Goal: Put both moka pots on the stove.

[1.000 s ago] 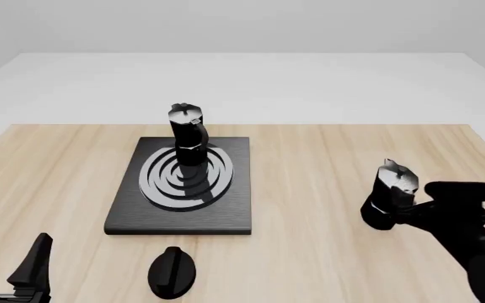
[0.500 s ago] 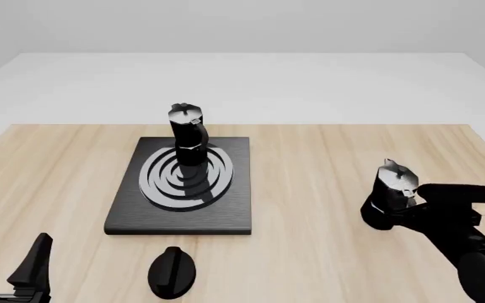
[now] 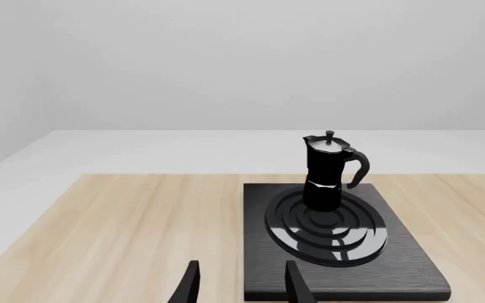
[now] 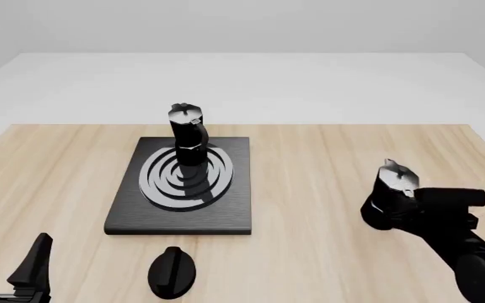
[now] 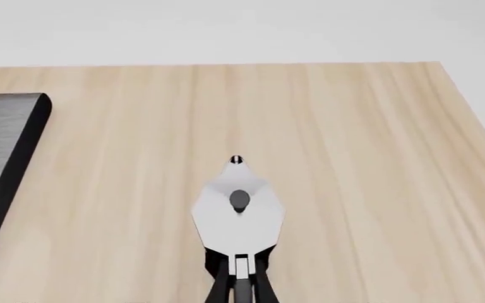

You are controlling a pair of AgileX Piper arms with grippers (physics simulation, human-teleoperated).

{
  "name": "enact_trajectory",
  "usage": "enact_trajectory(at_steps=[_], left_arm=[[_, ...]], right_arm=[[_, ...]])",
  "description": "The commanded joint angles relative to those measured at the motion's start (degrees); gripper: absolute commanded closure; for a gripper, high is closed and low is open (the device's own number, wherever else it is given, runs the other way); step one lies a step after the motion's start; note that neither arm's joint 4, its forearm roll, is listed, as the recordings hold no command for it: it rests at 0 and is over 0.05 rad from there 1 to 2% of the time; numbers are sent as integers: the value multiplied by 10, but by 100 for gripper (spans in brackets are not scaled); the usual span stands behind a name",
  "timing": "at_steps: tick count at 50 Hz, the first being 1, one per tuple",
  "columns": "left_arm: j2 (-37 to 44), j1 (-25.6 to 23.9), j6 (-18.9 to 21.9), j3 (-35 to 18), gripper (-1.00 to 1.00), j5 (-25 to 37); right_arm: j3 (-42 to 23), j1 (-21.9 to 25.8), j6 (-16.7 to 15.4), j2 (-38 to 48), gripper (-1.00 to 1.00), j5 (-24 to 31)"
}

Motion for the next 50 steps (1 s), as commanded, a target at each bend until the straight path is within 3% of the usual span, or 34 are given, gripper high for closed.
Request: enact_trajectory(at_steps=[1, 21, 36, 50], left_arm=[[0, 0, 0, 0, -100, 0], [0, 0, 0, 0, -100, 0], [0, 0, 0, 0, -100, 0], [0, 0, 0, 0, -100, 0]], right_arm=[[8, -3, -16, -14, 100, 0], [1, -1, -24, -31, 100, 11], [-31, 15, -26, -115, 100, 83], [-48, 44, -13, -147, 100, 117]])
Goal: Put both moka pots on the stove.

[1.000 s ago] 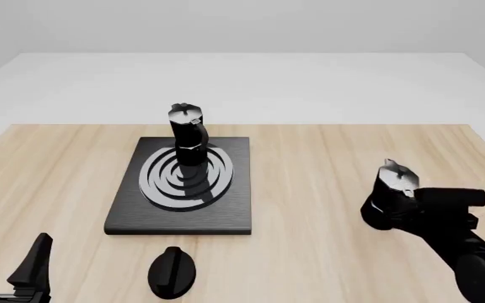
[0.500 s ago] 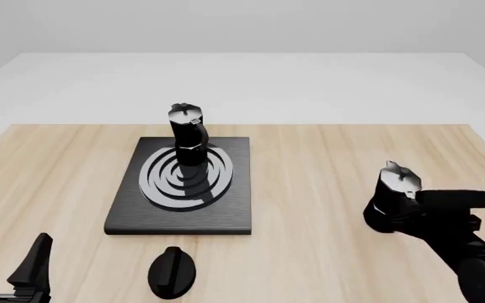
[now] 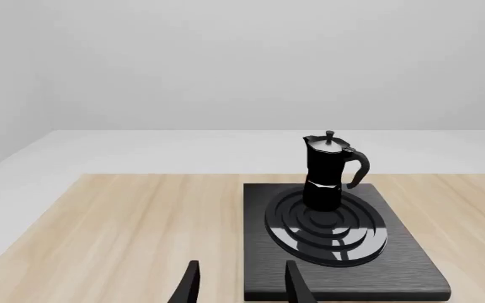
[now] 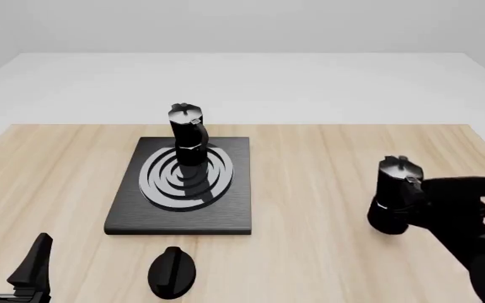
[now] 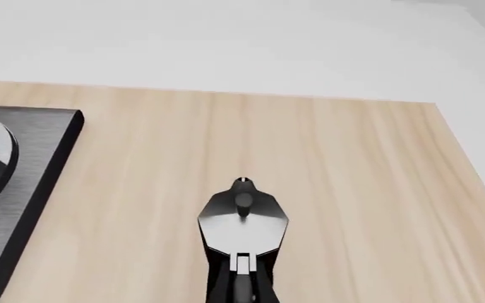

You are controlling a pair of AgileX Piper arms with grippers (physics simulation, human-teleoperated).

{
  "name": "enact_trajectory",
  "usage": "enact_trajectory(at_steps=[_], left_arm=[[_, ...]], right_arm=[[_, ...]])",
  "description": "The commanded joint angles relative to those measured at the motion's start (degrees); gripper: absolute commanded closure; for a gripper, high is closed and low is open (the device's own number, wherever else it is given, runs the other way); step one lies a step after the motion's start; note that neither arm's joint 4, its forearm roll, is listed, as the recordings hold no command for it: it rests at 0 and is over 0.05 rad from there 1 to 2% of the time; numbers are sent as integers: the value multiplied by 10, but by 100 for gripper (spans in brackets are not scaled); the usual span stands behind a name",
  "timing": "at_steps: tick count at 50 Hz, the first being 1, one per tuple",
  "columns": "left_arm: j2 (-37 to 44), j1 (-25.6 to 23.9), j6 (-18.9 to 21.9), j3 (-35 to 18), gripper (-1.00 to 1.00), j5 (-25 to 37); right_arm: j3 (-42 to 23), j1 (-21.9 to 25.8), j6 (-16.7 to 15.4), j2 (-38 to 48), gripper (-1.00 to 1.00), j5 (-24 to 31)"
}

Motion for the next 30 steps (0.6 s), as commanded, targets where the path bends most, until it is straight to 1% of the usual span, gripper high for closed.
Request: enact_trajectory(at_steps=[1, 6, 10, 17, 24, 30], left_arm=[[0, 0, 0, 0, -100, 0], [0, 0, 0, 0, -100, 0], [0, 0, 0, 0, -100, 0], [0, 0, 0, 0, -100, 0], [0, 0, 0, 0, -100, 0], [0, 0, 0, 0, -100, 0]], right_arm=[[-31, 25, 8, -43, 100, 30], [-46, 37, 6, -57, 100, 48], [-67, 59, 6, -66, 100, 62], [-89, 90, 1, -61, 100, 67], [-135, 136, -4, -64, 100, 86], [-167, 173, -8, -47, 100, 85]])
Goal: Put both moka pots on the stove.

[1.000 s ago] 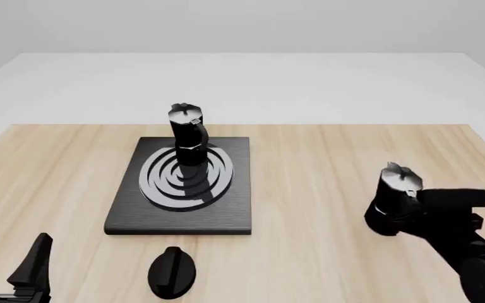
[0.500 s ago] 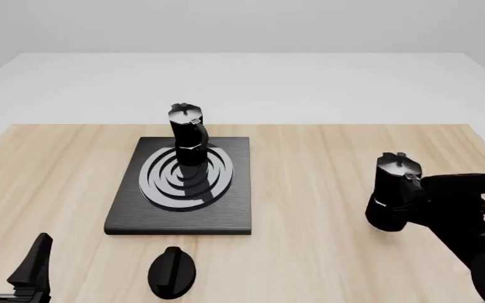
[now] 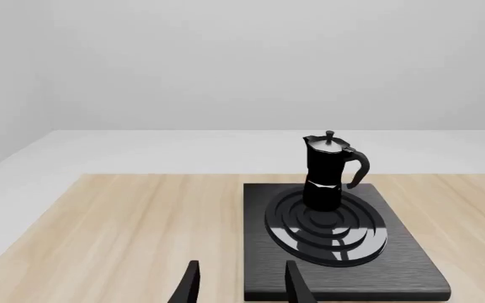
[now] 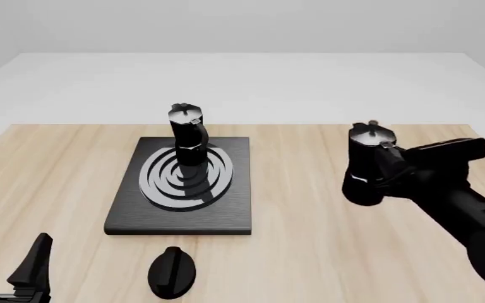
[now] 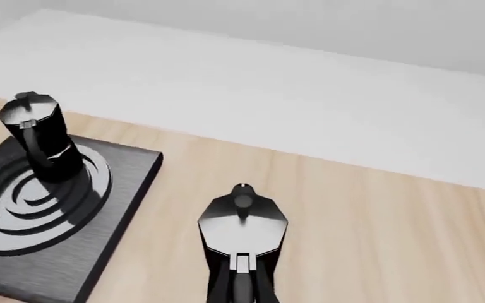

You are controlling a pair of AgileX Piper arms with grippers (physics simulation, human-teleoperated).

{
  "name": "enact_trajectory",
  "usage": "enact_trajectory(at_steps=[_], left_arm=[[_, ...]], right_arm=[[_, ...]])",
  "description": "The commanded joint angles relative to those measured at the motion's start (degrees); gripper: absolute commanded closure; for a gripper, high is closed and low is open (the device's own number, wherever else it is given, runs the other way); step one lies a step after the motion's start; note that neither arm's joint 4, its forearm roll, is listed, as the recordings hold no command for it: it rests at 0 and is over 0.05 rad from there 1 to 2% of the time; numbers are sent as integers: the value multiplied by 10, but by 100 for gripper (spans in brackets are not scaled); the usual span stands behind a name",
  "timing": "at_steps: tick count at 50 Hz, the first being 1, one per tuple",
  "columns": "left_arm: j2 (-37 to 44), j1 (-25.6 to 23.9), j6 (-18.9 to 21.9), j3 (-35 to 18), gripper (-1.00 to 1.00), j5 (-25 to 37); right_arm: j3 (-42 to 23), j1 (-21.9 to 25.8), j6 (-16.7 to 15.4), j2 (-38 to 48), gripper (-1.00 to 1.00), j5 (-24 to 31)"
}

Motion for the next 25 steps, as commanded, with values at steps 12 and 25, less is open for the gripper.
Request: enact_trajectory(at_steps=[12, 25], left_arm=[[0, 0, 0, 0, -100, 0], [0, 0, 0, 0, -100, 0]], right_arm=[[-131, 143, -15, 43, 100, 6], [-184, 196, -13, 98, 100, -3]])
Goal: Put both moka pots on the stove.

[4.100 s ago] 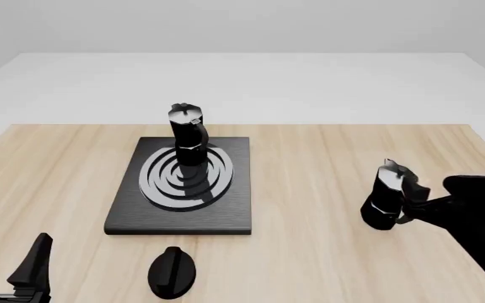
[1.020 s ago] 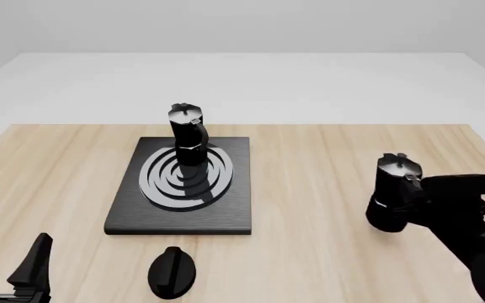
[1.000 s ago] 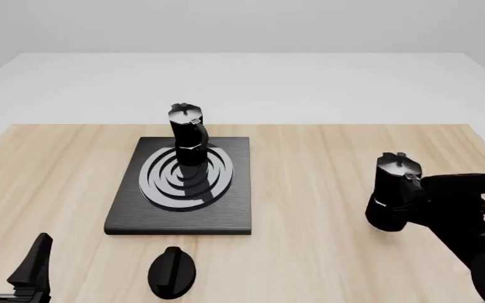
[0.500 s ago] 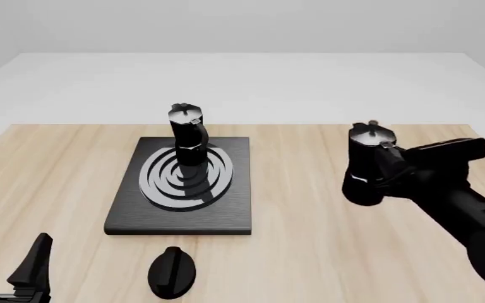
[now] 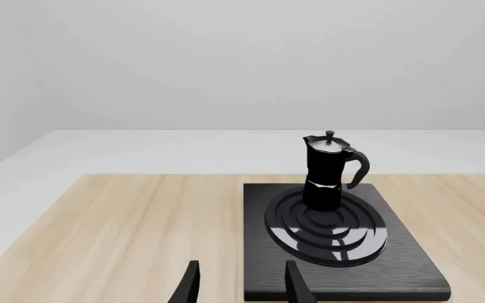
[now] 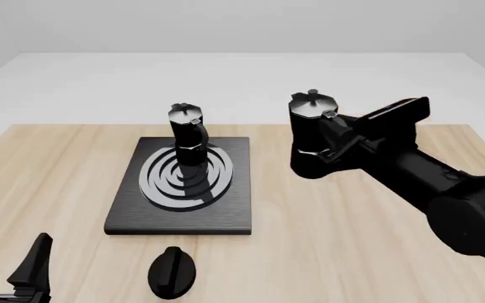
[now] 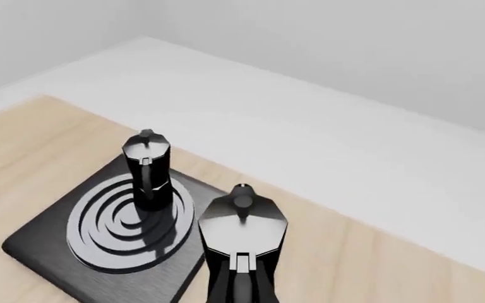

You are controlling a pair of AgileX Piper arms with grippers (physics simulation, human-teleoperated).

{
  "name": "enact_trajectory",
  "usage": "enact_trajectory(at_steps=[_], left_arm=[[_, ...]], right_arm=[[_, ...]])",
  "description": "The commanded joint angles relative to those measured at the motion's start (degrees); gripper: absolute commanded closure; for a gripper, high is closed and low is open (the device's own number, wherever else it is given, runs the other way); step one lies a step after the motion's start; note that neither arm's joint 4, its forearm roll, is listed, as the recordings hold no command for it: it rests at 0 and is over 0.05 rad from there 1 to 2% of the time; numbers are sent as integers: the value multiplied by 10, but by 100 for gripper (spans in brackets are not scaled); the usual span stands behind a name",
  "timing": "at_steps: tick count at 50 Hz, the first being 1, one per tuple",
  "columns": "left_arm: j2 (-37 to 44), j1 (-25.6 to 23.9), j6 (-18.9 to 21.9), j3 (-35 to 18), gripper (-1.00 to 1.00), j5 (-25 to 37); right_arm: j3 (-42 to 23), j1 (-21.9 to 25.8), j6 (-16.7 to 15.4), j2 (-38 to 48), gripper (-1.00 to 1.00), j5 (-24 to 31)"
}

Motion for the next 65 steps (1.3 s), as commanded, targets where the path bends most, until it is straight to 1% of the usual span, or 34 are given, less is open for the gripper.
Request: enact_trajectory(at_steps=[1, 3, 12, 23, 33, 35, 54, 65], left_arm=[[0, 0, 0, 0, -100, 0], [0, 0, 0, 0, -100, 0], [0, 0, 0, 0, -100, 0], [0, 0, 0, 0, -100, 0], [0, 0, 0, 0, -100, 0], [0, 0, 0, 0, -100, 0], [0, 0, 0, 0, -100, 0], [0, 0, 0, 0, -100, 0]], right_arm=[[-66, 53, 2, 39, 100, -11], [-69, 56, 1, 42, 100, -12], [-107, 99, 1, 73, 100, -13], [-140, 134, 0, 106, 100, -13], [-154, 157, 0, 116, 100, -11], [-157, 168, 0, 116, 100, -9], [-173, 204, -2, 122, 100, -2], [-190, 223, -2, 144, 100, -3]])
